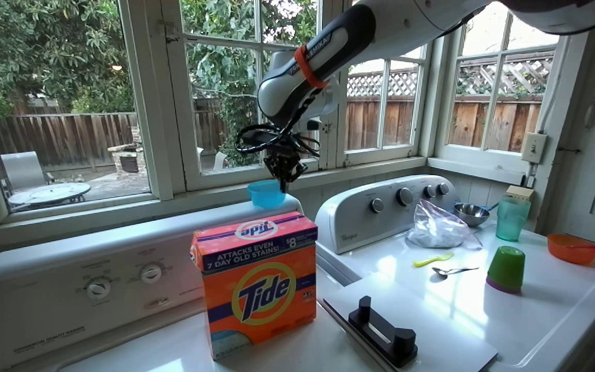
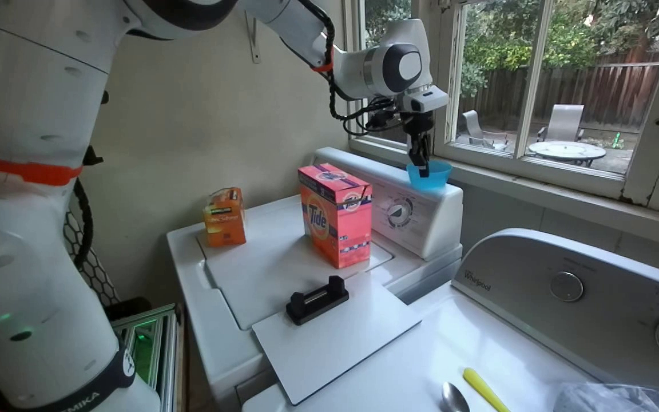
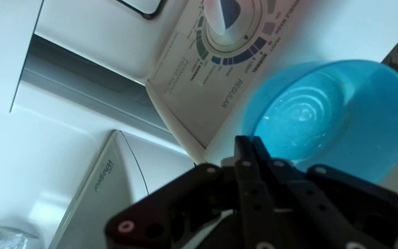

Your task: Take the blue cup off of the box and put it on the washing machine

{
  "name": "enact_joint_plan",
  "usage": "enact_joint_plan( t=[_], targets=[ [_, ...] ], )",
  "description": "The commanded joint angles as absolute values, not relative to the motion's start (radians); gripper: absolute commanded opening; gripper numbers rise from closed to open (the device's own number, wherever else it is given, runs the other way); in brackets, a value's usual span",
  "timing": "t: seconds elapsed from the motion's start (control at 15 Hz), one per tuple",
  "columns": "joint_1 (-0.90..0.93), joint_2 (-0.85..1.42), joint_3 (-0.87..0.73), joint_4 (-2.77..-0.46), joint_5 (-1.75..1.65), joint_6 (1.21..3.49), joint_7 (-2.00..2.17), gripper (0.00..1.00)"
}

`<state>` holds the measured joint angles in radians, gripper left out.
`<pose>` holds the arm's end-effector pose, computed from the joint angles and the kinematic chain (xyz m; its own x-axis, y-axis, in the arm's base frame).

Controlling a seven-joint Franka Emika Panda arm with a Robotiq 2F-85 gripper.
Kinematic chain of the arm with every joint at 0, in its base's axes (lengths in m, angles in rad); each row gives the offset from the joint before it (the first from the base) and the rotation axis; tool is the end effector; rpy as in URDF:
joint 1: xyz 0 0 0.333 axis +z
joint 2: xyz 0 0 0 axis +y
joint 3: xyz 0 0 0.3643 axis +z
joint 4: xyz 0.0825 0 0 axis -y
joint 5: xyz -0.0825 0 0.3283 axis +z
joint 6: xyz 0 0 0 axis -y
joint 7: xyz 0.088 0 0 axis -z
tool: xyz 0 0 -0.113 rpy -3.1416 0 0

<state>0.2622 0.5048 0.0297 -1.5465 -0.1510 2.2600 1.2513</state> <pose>0.6607 0.1893 0.4414 0.6158 -0.7678 0.1767 -0.7530 -0.6396 -0.1546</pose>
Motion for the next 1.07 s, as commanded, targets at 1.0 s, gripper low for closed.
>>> enact_joint_plan(
  t=[1.0],
  targets=[
    [0.272, 0.547, 0.017, -1.473, -0.101, 2.191, 1.267, 0.01]
  ],
)
